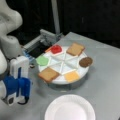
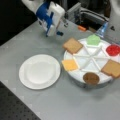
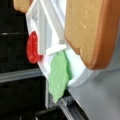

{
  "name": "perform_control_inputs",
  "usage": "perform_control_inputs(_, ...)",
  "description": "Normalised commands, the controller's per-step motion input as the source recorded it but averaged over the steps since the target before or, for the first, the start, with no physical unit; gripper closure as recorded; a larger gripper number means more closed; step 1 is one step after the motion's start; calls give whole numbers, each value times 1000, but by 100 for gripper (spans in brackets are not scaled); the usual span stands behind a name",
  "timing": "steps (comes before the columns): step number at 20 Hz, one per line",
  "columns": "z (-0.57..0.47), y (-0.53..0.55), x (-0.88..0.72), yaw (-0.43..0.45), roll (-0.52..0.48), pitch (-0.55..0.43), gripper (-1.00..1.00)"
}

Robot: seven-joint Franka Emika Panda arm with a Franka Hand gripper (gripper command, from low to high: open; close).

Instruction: Ingredient selection for cheeseburger or sandwich

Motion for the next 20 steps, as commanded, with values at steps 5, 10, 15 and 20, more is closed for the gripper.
perform_control_inputs(5, -378, -241, 425, 235, 475, 2, -100)
perform_control_inputs(10, -342, -205, 506, 206, 454, -58, -100)
perform_control_inputs(15, -260, -240, 474, 226, 424, -64, -100)
perform_control_inputs(20, -194, -186, 409, 210, 368, -59, -100)
